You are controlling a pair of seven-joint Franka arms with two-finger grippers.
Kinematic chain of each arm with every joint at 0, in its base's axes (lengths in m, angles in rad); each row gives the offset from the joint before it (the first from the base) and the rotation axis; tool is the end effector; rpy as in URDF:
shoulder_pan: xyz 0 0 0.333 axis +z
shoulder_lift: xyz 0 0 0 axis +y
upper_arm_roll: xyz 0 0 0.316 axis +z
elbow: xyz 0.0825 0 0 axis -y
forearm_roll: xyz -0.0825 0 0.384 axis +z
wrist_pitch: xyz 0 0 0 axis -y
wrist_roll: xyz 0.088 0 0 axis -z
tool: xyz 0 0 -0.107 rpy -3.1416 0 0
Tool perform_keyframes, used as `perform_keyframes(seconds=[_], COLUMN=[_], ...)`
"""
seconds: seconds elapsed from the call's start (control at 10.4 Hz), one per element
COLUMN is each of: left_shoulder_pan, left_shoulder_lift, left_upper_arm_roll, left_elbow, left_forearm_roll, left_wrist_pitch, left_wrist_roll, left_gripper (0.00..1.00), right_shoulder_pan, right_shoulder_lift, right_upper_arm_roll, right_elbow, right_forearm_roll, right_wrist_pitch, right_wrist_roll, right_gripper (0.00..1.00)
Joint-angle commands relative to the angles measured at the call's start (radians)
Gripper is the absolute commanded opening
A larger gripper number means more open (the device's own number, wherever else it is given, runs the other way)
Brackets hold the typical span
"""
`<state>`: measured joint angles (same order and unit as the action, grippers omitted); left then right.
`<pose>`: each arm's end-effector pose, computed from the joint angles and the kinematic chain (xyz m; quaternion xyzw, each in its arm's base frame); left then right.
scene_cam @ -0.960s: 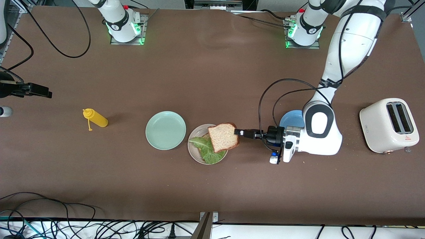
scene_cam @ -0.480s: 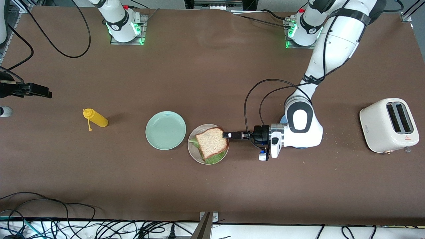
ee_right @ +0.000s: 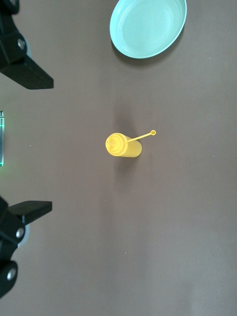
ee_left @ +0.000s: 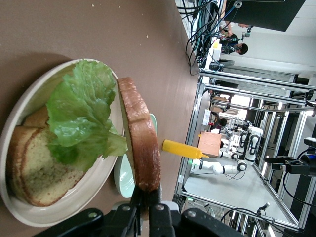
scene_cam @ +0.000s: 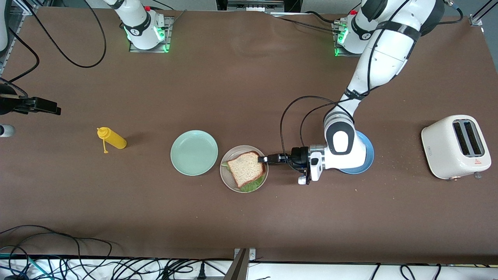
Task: Make sandwich on beige plate with both arms
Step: 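Open the left gripper to release the bread on the sandwich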
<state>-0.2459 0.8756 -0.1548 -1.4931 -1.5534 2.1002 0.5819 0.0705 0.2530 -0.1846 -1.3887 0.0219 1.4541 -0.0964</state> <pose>0.6488 -0.3052 0.1722 0.7915 0.0781 -0.0478 0.6042 0.6112 -0.0537 0.5541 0.9957 -0.0078 -0.0923 0.0025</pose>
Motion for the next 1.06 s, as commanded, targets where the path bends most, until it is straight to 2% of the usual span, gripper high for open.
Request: perform_keyframes(seconds=[0.0,0.1,0.19,0.29,0.38,0.96], left_shoulder_pan=[-0.026,-0.027,-0.026,-0.024,-0.016,-0.006], left_shoulder_lift=[0.006,0.008,0.008,0.008,0.006,-0.006], left_upper_arm_roll=[0.009,0.009,0.011,0.018,0.02,0.047], left_elbow=[-0.007,-0.007,-0.009,-0.019,-0.029,-0.046], left_forearm_roll=[-0.06,-0.054,-0.05,-0.03,-0.014,0.038], left_wrist_pitch=[0.035,0.04,0.052,0.057,0.057,0.057], left_wrist_roll=[0.088,0.096,0.122,0.157,0.17,0.138], left_gripper=[0.0,0.0,0.23,0.53,1.0,1.0], right_shoulder_pan=[0.002,0.0,0.0,0.0,0.0,0.0], right_shoulder_lift=[-0.021,-0.021,-0.021,-0.021,-0.02,-0.021], right_upper_arm_roll=[0.004,0.004,0.004,0.004,0.004,0.004], right_elbow=[-0.027,-0.027,-0.027,-0.027,-0.027,-0.027], right_forearm_roll=[-0.013,-0.013,-0.013,-0.013,-0.013,-0.013], right_wrist_pitch=[0.014,0.014,0.014,0.014,0.014,0.012], right_wrist_roll=[0.012,0.012,0.012,0.012,0.012,0.012], right_gripper=[1.0,1.0,1.0,1.0,1.0,1.0])
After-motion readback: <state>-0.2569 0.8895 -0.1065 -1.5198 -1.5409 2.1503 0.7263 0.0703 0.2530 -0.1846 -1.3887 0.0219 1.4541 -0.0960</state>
